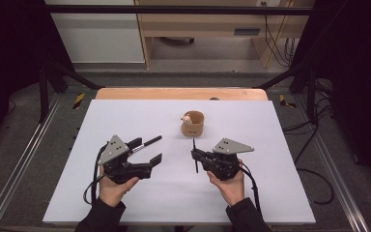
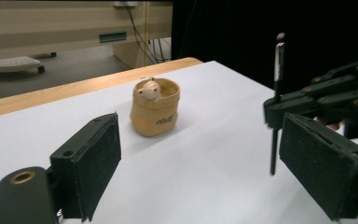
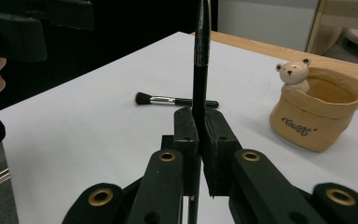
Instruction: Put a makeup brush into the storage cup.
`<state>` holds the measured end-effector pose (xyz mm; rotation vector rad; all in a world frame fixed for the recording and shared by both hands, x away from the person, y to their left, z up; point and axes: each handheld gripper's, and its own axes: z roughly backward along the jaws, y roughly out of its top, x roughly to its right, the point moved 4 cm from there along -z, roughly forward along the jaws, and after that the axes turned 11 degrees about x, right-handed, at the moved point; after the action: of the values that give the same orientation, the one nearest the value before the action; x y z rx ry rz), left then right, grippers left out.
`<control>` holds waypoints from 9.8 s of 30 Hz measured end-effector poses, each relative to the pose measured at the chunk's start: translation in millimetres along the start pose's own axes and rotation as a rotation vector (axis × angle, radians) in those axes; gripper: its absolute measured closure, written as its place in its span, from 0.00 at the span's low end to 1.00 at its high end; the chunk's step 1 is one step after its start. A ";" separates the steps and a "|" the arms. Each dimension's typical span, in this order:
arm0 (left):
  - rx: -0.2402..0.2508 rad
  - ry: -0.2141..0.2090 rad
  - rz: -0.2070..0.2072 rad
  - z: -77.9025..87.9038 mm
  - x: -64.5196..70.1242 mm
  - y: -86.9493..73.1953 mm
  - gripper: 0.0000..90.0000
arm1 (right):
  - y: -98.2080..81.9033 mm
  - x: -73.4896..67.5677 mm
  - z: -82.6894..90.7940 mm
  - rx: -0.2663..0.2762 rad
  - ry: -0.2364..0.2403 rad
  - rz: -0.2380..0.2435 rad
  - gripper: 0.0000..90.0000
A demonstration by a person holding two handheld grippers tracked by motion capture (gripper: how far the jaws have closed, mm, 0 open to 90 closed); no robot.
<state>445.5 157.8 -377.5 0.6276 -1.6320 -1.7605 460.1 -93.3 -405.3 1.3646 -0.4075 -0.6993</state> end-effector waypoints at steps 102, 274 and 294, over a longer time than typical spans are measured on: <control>-0.044 0.169 -0.018 71.3 -94.4 -46.9 0.11 | 63.0 113.5 -91.4 0.159 -0.351 -0.043 0.95; -0.101 0.123 -0.056 41.4 -78.7 -36.3 0.09 | -19.6 80.3 115.0 0.153 -0.284 -0.010 0.04; -0.248 0.092 -0.148 -4.5 -84.7 -13.8 0.10 | -15.1 73.2 111.6 0.144 -0.265 0.003 0.05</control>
<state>504.1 217.0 -398.6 0.7153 -1.3076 -1.9712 439.0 -226.0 -409.2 1.4097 -0.6814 -0.8660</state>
